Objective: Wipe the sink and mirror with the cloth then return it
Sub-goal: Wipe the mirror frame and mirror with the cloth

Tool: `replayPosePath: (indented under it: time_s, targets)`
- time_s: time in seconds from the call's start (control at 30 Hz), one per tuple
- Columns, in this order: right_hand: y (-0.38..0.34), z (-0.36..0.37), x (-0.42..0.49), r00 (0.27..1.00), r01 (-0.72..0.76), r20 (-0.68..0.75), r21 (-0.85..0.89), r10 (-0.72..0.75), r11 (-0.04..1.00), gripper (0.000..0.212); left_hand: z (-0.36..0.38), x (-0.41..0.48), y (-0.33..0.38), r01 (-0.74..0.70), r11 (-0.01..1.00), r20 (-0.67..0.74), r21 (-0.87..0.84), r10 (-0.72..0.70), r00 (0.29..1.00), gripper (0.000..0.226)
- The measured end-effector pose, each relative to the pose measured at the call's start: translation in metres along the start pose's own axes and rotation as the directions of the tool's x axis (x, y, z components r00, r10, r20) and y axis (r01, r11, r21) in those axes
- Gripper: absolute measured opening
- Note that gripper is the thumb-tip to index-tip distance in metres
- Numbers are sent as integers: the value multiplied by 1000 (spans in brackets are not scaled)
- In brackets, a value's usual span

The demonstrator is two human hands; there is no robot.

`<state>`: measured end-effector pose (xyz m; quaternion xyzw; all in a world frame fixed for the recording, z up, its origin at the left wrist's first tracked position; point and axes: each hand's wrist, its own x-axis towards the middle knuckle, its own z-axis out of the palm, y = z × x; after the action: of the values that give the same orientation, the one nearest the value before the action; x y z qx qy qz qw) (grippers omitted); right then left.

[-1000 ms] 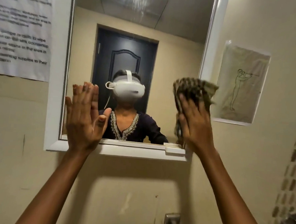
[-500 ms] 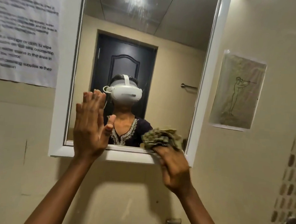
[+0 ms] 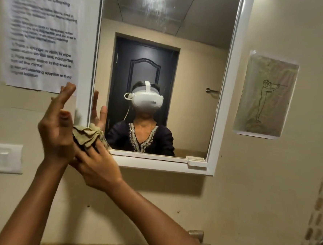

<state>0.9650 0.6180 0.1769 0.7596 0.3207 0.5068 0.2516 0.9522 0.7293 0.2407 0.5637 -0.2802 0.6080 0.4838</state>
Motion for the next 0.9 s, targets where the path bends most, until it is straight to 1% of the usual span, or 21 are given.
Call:
replayPosePath:
  time_s: [0.07, 0.1, 0.13, 0.17, 0.23, 0.27, 0.3, 0.33, 0.37, 0.4, 0.43, 0.5, 0.57, 0.63, 0.7, 0.77, 0.83, 0.9]
  targets:
    - [6, 4, 0, 989, 138, -53, -56, -141, 989, 36, 13, 5, 2, 82, 982, 112, 168, -101, 989, 53]
    - [10, 5, -3, 975, 216, -36, -90, -220, 972, 34, 16, 5, 6, 103, 974, 122, 201, -129, 984, 52]
    - [14, 5, -8, 955, 295, 4, -130, -297, 946, 35, 16, 2, 10, 92, 981, 100, 169, -110, 989, 53]
    - [20, 6, -14, 930, 368, 58, -184, -364, 911, 37, 15, -1, 14, 54, 992, 56, 114, -61, 997, 56]
    - [36, 9, -33, 884, 466, 188, -304, -428, 831, 43, 10, -7, 20, 13, 998, 35, 62, -15, 999, 57]
    - [46, 10, -46, 865, 502, 243, -368, -440, 783, 43, 7, -10, 20, 18, 997, 54, 81, -22, 998, 54]
    - [57, 8, -60, 848, 529, 288, -418, -445, 738, 41, 16, -6, 12, 49, 989, 83, 137, -61, 995, 54]
    - [68, 6, -75, 834, 551, 325, -451, -446, 702, 40, 21, -5, 7, 112, 970, 123, 216, -140, 982, 57]
    - [81, 3, -91, 822, 569, 345, -463, -453, 680, 41, 28, -1, 2, 194, 939, 149, 282, -243, 959, 62]
    - [94, -1, -106, 813, 581, 348, -460, -466, 671, 42, 33, -2, -2, 234, 913, 158, 334, -299, 941, 65]
    - [108, -6, -123, 808, 590, 341, -451, -481, 670, 42, 35, -4, -3, 203, 914, 174, 352, -277, 945, 63]
    - [134, -18, -154, 801, 598, 338, -422, -493, 682, 39, 35, -13, 0, 58, 941, 185, 333, -125, 975, 52]
    - [156, -30, -184, 784, 618, 382, -402, -489, 676, 36, 36, -24, 6, -61, 946, 185, 318, 1, 983, 53]
    - [172, -41, -209, 767, 627, 455, -379, -452, 681, 32, 47, -34, 18, -177, 915, 237, 362, 93, 967, 60]
    - [183, -50, -228, 767, 612, 482, -353, -423, 708, 32, 62, -50, 25, -334, 841, 336, 426, 196, 921, 62]
    - [191, -62, -241, 798, 580, 426, -352, -426, 735, 29, 75, -69, 30, -463, 785, 397, 411, 303, 867, 62]
    - [197, -77, -253, 868, 486, 288, -320, -405, 813, 23, 87, -85, 33, -550, 738, 418, 390, 391, 820, 63]
    - [198, -94, -257, 935, 353, 151, -293, -322, 888, 18, 97, -92, 34, -569, 699, 428, 433, 396, 812, 64]
